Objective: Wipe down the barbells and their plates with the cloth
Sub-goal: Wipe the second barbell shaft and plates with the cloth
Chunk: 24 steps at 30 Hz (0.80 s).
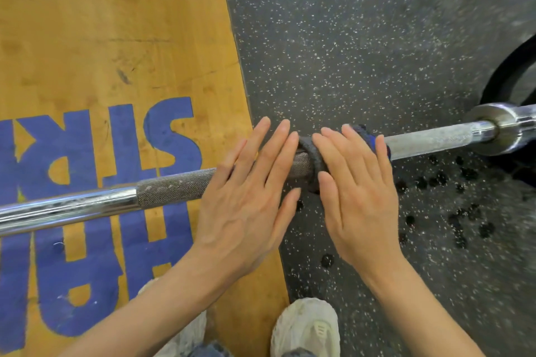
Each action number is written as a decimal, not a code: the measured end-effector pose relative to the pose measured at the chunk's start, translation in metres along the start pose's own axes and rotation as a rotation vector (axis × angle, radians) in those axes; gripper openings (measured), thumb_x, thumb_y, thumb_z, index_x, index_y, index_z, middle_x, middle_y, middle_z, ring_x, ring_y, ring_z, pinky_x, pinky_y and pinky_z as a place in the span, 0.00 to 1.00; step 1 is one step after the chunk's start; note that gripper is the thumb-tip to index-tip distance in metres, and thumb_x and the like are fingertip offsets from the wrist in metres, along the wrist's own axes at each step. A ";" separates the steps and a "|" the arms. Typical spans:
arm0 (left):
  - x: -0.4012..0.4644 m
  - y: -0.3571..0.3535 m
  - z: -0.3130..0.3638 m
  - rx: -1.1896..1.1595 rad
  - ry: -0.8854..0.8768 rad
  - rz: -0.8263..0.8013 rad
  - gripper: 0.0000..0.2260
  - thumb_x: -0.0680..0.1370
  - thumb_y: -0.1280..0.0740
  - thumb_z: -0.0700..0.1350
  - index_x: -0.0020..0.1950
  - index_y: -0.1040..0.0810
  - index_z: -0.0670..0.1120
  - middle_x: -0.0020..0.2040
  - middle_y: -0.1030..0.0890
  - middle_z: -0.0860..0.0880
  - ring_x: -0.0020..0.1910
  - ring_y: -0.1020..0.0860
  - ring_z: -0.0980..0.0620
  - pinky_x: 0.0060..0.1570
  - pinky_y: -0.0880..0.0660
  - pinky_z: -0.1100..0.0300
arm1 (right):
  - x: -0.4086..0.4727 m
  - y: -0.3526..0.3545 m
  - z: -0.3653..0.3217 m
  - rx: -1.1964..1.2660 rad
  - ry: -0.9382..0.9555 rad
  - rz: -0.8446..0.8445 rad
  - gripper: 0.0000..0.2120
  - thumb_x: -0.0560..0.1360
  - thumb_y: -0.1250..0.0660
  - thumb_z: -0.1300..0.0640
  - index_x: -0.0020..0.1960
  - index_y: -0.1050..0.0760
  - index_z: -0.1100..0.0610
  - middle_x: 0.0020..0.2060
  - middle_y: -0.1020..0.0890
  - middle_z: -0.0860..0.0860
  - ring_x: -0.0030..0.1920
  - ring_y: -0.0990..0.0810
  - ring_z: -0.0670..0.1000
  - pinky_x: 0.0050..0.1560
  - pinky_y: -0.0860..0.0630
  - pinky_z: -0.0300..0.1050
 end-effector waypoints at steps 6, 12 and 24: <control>0.002 -0.001 -0.001 -0.022 -0.004 -0.015 0.27 0.83 0.43 0.53 0.79 0.36 0.41 0.80 0.36 0.45 0.80 0.41 0.46 0.77 0.48 0.52 | 0.057 -0.001 0.009 -0.086 -0.233 0.034 0.24 0.82 0.49 0.57 0.28 0.34 0.56 0.23 0.32 0.50 0.27 0.32 0.56 0.35 0.35 0.44; 0.004 0.001 -0.004 -0.070 0.030 -0.028 0.26 0.84 0.44 0.52 0.79 0.36 0.41 0.80 0.36 0.45 0.80 0.42 0.45 0.77 0.50 0.52 | 0.044 -0.002 -0.002 -0.118 -0.218 -0.120 0.23 0.84 0.53 0.55 0.38 0.24 0.55 0.36 0.20 0.51 0.48 0.21 0.57 0.75 0.39 0.54; 0.002 0.000 0.000 -0.064 0.080 -0.048 0.25 0.84 0.45 0.53 0.78 0.34 0.43 0.78 0.33 0.47 0.79 0.40 0.46 0.77 0.50 0.54 | 0.072 -0.008 0.011 -0.243 -0.071 -0.480 0.18 0.83 0.50 0.55 0.38 0.31 0.57 0.30 0.25 0.53 0.36 0.28 0.60 0.38 0.31 0.50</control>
Point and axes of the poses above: each hand's wrist, its own x-axis towards the middle knuckle, its own y-axis out of the back of the hand, z = x × y, the point moved 5 cm from there along x, towards the middle knuckle
